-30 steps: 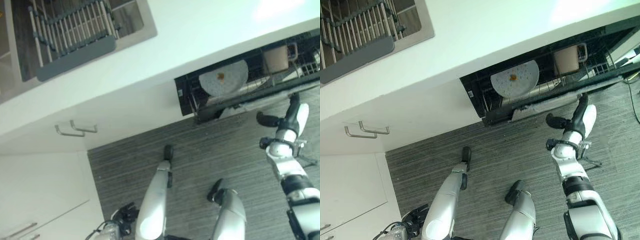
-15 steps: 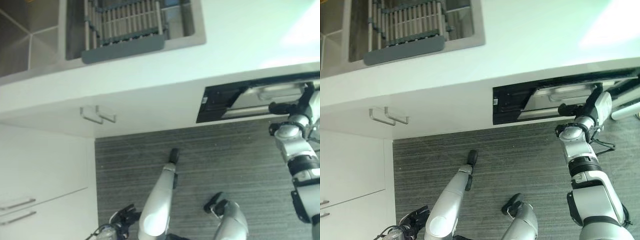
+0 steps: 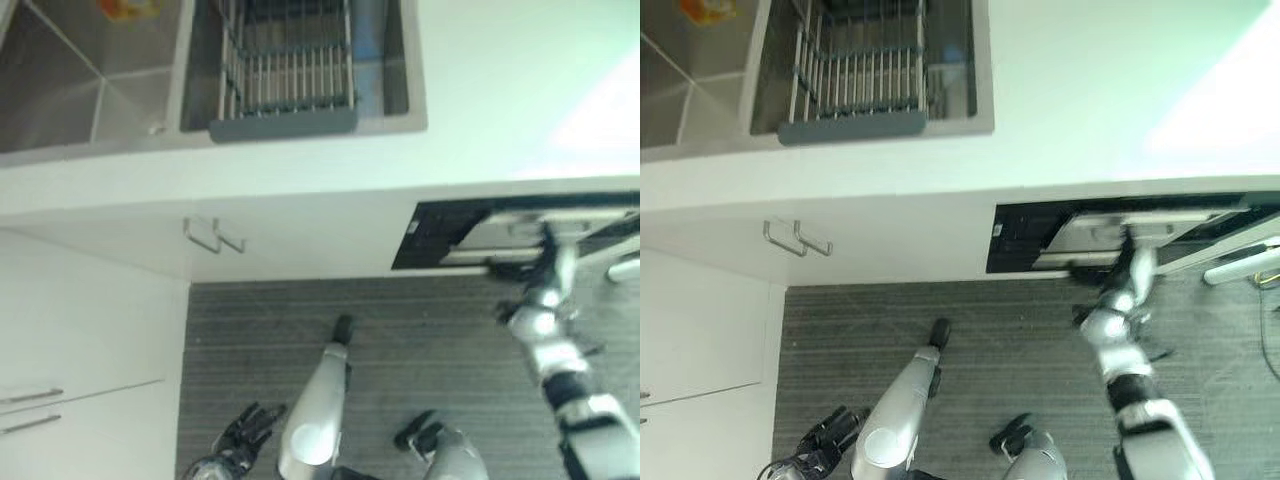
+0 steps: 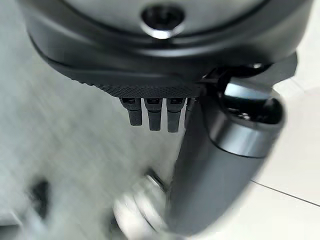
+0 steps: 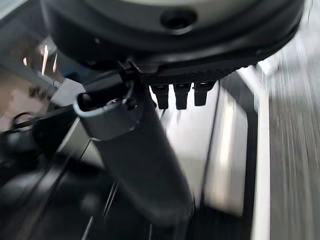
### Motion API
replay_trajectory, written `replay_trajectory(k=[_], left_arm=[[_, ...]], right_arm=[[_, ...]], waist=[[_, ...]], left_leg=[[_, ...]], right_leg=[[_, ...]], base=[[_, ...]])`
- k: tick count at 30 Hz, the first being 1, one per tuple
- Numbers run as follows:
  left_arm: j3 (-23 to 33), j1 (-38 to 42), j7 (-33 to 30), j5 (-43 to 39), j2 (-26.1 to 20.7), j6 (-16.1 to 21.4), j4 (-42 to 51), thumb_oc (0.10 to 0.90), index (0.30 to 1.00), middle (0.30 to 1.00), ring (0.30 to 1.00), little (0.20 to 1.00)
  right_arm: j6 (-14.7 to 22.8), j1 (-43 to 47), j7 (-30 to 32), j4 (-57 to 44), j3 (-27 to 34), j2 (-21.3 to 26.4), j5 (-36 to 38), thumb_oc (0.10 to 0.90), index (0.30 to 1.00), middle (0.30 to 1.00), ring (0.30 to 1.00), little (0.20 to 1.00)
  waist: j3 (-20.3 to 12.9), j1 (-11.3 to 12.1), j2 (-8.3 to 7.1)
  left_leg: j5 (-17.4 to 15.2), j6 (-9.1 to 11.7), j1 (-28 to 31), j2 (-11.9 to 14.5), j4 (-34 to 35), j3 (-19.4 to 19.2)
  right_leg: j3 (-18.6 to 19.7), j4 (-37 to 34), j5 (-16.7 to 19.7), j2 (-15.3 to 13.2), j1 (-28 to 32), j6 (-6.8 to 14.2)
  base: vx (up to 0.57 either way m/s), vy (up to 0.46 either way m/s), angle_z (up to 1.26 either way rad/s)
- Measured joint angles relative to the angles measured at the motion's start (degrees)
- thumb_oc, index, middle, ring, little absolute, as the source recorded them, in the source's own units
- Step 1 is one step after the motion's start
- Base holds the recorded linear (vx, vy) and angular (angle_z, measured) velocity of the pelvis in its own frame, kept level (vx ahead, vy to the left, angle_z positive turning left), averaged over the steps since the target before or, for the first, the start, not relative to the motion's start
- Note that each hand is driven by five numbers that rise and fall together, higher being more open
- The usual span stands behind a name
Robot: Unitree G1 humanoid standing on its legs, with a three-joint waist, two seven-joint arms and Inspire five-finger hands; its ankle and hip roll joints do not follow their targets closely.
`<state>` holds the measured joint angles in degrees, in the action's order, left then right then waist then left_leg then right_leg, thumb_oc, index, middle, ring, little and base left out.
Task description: Place the dishes in the dishwasher.
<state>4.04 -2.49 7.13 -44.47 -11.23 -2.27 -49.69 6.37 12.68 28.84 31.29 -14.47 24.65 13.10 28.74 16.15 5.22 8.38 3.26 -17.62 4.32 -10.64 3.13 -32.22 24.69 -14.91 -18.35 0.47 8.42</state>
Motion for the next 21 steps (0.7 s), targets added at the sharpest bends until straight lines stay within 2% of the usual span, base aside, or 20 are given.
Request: replay_trajectory(k=[1,3,5,8,10,12,13,14,17,19,21], left_arm=[[-0.4,0.3,0.3,-0.4,0.1,1.3,0.9,0.8,0.9,0.9,0.9,0.9],[-0.4,0.2,0.6,-0.3,0.2,2.2,3.6,0.8,0.9,0.9,0.9,0.9],[-0.3,-1.0,-0.6,-0.1,-0.6,3.5,4.1,0.8,0.9,0.9,0.9,0.9],[0.4,-0.6,-1.6,0.5,-1.6,3.4,2.9,0.8,0.9,0.9,0.9,0.9],[0.1,-1.0,-2.6,2.9,-1.8,2.7,0.3,0.8,0.9,0.9,0.9,0.9],[-1.8,-0.3,-2.7,7.2,-1.6,1.9,-1.8,0.8,0.9,0.9,0.9,0.9],[-3.9,0.5,-2.7,10.2,-1.2,0.8,-3.3,0.8,0.9,0.9,0.9,0.9],[-6.1,0.5,-2.5,13.5,-1.2,-0.1,-5.8,0.8,0.9,0.9,0.9,0.9],[-11.2,-0.1,-1.4,21.2,-0.9,-1.6,-9.0,0.8,0.9,0.9,0.9,0.9],[-12.4,1.1,-0.6,23.5,-0.8,-2.8,-9.9,0.8,0.9,0.9,0.9,0.9],[-12.8,2.9,0.1,24.7,-0.7,-4.6,-12.8,0.8,0.9,0.9,0.9,0.9]], right_arm=[[0.6,-3.0,-0.9,0.5,-1.8,-1.7,-0.1,0.8,0.9,0.9,0.9,0.9],[2.3,-8.9,-2.6,3.5,-2.1,-5.0,-0.7,0.8,0.9,0.9,0.9,0.9],[2.5,-13.5,-5.5,11.0,-2.0,-5.3,-1.4,0.8,0.9,0.9,0.9,0.9],[3.0,-16.4,-6.3,12.3,-1.4,-3.3,-2.3,0.8,0.9,0.9,0.9,0.9],[4.1,-17.5,-7.7,12.5,-1.1,-3.2,-3.6,0.8,0.9,0.9,0.9,0.9],[5.0,-17.4,-9.2,14.9,-1.0,-3.5,-4.2,0.8,0.9,0.9,0.9,0.9],[5.2,-17.8,-10.8,17.9,-1.1,-3.8,-4.2,0.8,0.9,0.9,0.9,0.9],[5.3,-17.6,-13.0,20.4,-1.0,-4.1,-3.9,0.8,0.9,0.9,0.9,0.9],[4.5,-17.2,-18.1,25.1,-0.4,-4.5,-2.6,0.8,0.9,0.9,0.9,0.9],[3.5,-17.6,-21.2,29.1,0.1,-4.8,-0.6,0.8,0.9,0.9,0.9,0.9],[3.4,-16.3,-25.2,34.5,4.5,-6.5,3.6,0.8,0.9,0.9,0.9,0.9]], waist=[[-0.9,-0.4,0.07],[-2.2,-1.6,0.46],[-5.7,-5.6,0.09],[-8.1,-9.6,-0.97],[-12.3,-11.3,-2.37],[-15.1,-13.6,-3.29],[-16.5,-15.1,-3.18],[-17.7,-15.4,-2.79],[-19.5,-17.3,-0.84],[-20.1,-17.8,-0.08],[-20.5,-18.1,0.45]], left_leg=[[-0.3,0.5,0.4,0.6,0.7,-0.5],[0.3,0.0,1.4,1.4,1.5,-1.7],[0.4,0.3,2.1,1.7,1.8,-3.6],[-0.2,1.1,4.3,3.8,1.8,-6.4],[-1.2,1.8,5.4,4.8,2.1,-8.7],[-1.5,2.3,7.0,6.5,2.5,-10.5],[-1.3,2.5,8.3,7.0,3.8,-11.2],[-1.3,2.6,9.3,7.5,4.4,-12.8],[-0.7,3.3,10.0,8.0,5.1,-14.4],[-0.4,3.4,9.8,8.4,4.8,-15.4],[-0.6,3.3,10.1,8.5,5.2,-15.8]], right_leg=[[0.2,-1.0,0.4,0.8,0.1,-0.6],[0.7,-2.7,1.1,1.5,1.2,-0.3],[2.5,-3.6,1.8,1.6,0.6,0.6],[5.3,-5.0,2.8,2.7,0.7,0.4],[7.4,-5.3,2.6,3.5,0.1,0.1],[9.4,-5.1,2.4,4.6,-0.1,-0.6],[10.3,-4.7,2.1,4.9,-0.5,-1.1],[11.9,-4.4,2.1,5.2,-1.2,-1.3],[13.8,-4.0,2.3,5.7,-2.4,-1.6],[14.6,-3.2,2.6,5.7,-3.7,-1.8],[15.5,-3.0,2.6,5.8,-4.2,-2.0]], base=[[0.0,-0.05,0.06],[0.0,-0.076,-0.17],[0.01,-0.084,-0.39],[0.02,-0.052,-0.6],[0.01,-0.063,-0.61],[0.02,-0.069,-0.58],[0.01,-0.053,-0.56],[-0.02,-0.044,-0.61],[-0.06,-0.01,-0.36],[-0.04,-0.008,-0.24],[0.01,-0.005,-0.24]])
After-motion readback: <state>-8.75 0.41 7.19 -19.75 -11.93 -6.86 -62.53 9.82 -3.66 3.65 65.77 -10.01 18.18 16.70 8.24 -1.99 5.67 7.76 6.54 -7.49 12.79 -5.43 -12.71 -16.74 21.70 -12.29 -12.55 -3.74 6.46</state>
